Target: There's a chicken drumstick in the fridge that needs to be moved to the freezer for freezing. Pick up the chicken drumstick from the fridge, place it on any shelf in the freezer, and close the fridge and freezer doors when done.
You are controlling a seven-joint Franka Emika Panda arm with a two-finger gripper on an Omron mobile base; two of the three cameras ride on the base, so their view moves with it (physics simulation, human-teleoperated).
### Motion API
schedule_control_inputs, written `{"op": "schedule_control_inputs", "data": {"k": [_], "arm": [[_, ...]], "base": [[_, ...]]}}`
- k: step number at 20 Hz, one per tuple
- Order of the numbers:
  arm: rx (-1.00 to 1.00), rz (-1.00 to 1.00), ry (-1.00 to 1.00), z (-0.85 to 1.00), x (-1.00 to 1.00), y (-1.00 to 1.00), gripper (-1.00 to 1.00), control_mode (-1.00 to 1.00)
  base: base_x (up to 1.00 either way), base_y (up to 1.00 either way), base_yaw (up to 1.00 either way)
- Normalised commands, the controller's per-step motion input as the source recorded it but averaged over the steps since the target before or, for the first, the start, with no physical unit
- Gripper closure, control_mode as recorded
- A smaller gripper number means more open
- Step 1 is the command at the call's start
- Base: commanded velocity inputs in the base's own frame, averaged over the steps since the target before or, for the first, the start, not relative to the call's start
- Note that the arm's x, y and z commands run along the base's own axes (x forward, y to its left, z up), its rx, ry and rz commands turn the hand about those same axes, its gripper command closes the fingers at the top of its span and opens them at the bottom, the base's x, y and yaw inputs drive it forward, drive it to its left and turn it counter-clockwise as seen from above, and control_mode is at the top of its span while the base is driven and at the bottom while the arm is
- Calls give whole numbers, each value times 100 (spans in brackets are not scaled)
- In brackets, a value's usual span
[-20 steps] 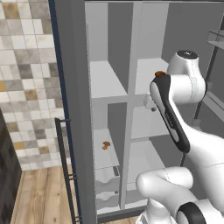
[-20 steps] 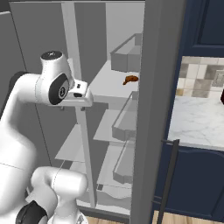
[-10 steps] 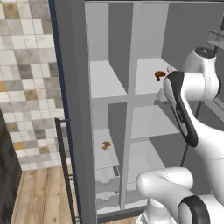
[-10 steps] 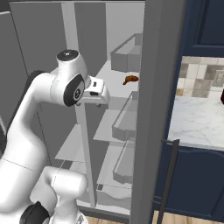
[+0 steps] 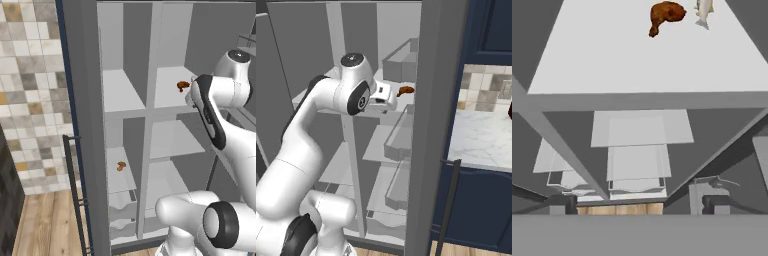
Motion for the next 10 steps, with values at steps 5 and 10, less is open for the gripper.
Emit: {"op": "schedule_control_inputs", "data": {"k": [5, 10], "arm": [[0, 0, -7, 0, 65, -17, -100, -100], [0, 0, -1, 0, 76, 0, -100, -100]], "base": [[0, 0, 0], [0, 0, 0]]}}
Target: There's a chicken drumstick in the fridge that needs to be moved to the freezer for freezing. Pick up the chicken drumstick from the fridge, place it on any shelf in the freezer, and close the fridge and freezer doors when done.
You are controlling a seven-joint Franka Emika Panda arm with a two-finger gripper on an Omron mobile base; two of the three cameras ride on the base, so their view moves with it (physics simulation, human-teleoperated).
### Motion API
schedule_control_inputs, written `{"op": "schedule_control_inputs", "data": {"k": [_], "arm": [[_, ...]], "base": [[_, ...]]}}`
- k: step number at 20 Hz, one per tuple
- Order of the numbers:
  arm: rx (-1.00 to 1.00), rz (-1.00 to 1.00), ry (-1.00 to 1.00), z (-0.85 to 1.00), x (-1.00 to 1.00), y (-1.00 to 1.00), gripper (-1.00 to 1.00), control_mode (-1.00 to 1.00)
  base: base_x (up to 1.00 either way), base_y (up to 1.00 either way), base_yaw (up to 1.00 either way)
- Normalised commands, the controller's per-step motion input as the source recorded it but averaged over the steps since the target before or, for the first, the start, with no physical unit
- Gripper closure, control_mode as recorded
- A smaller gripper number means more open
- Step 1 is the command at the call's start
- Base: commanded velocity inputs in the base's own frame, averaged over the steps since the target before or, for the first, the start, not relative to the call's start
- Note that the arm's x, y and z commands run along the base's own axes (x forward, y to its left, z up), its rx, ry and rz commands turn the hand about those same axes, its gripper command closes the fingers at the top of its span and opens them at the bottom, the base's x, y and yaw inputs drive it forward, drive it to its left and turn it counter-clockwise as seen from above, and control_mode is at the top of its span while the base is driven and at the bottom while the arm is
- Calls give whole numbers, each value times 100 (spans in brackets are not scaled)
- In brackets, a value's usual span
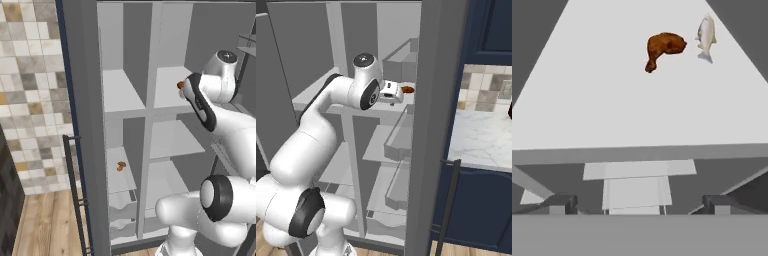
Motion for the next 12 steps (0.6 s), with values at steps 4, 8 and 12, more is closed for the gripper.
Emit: {"op": "schedule_control_inputs", "data": {"k": [4, 8, 12], "arm": [[2, 3, 2, 0, 77, 0, -100, -100], [0, 3, 0, -4, 66, 0, -100, -100], [1, 0, 5, -7, 61, 0, -100, -100]], "base": [[0, 0, 0], [0, 0, 0], [0, 0, 0]]}}
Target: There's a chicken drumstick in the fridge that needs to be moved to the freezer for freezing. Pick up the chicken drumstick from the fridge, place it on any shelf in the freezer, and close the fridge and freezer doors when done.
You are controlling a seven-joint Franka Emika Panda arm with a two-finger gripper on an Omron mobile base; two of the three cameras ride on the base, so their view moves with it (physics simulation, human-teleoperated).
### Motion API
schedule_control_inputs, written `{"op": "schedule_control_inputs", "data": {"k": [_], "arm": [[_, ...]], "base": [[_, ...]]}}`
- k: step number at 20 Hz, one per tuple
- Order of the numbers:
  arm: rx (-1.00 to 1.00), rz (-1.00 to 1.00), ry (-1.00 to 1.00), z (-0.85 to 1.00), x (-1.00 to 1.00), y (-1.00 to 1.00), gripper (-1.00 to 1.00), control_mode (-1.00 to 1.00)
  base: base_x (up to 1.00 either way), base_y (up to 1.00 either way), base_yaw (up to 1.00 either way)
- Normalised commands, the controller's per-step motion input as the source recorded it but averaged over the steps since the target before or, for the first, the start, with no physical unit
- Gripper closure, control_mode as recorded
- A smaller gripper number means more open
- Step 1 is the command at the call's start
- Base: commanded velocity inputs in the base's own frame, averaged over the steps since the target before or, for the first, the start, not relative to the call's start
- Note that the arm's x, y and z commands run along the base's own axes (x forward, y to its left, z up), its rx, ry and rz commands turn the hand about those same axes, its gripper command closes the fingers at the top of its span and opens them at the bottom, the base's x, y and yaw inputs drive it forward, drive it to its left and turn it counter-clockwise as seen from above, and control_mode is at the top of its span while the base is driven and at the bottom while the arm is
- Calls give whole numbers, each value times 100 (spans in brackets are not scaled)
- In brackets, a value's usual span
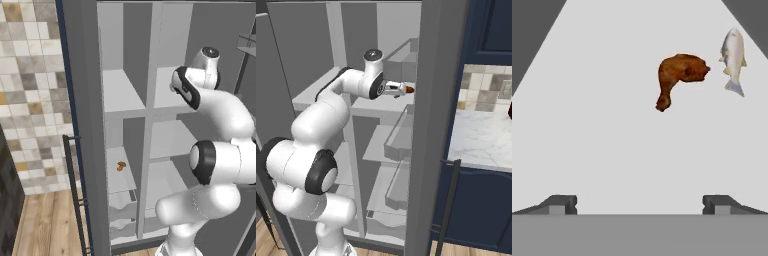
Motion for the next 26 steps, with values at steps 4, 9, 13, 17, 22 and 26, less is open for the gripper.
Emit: {"op": "schedule_control_inputs", "data": {"k": [4, 9, 13, 17, 22, 26], "arm": [[1, 0, 10, -10, 58, -6, -100, -100], [0, 0, 11, -12, 45, -27, -100, -100], [0, 0, 4, -15, 46, -15, -100, -100], [2, 0, 1, -26, 38, -2, -100, -100], [4, 0, 0, -42, 31, 0, -100, -100], [2, 0, 6, -20, 52, -7, -100, -100]], "base": [[0, 0, 0], [0, 0, 0], [0, 0, 0], [0, 0, 0], [0, 0, 0], [0, 0, 0]]}}
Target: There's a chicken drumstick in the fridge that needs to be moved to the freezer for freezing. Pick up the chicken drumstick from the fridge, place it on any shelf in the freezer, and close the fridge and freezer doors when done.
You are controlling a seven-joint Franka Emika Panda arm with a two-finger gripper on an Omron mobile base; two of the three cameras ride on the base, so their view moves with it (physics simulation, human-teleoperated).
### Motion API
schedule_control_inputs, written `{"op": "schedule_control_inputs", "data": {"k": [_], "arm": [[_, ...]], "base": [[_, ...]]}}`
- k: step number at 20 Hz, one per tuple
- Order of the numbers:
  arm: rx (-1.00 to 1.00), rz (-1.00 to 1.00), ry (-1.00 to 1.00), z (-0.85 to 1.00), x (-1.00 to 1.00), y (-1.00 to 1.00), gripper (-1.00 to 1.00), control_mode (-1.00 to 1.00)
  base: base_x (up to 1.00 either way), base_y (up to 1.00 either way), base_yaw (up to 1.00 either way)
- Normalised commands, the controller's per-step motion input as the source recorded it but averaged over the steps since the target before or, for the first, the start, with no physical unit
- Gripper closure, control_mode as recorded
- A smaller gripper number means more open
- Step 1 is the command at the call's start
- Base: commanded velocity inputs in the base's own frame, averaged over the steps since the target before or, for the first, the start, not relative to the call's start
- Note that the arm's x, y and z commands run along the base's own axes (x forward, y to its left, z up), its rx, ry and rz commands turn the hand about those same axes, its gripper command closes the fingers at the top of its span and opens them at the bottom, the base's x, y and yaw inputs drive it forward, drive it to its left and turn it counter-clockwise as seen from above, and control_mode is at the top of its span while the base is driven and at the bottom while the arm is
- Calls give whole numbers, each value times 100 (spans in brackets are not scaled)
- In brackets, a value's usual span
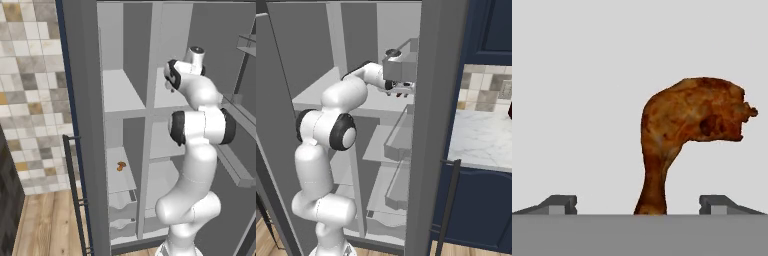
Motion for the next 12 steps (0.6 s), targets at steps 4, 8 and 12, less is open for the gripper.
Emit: {"op": "schedule_control_inputs", "data": {"k": [4, 8, 12], "arm": [[0, 0, 13, -10, 64, 0, -100, -100], [0, 0, 5, -58, 46, 0, 100, -100], [0, 0, 15, -100, 1, 0, 100, -100]], "base": [[0, 0, 0], [0, 0, 0], [0, 0, 0]]}}
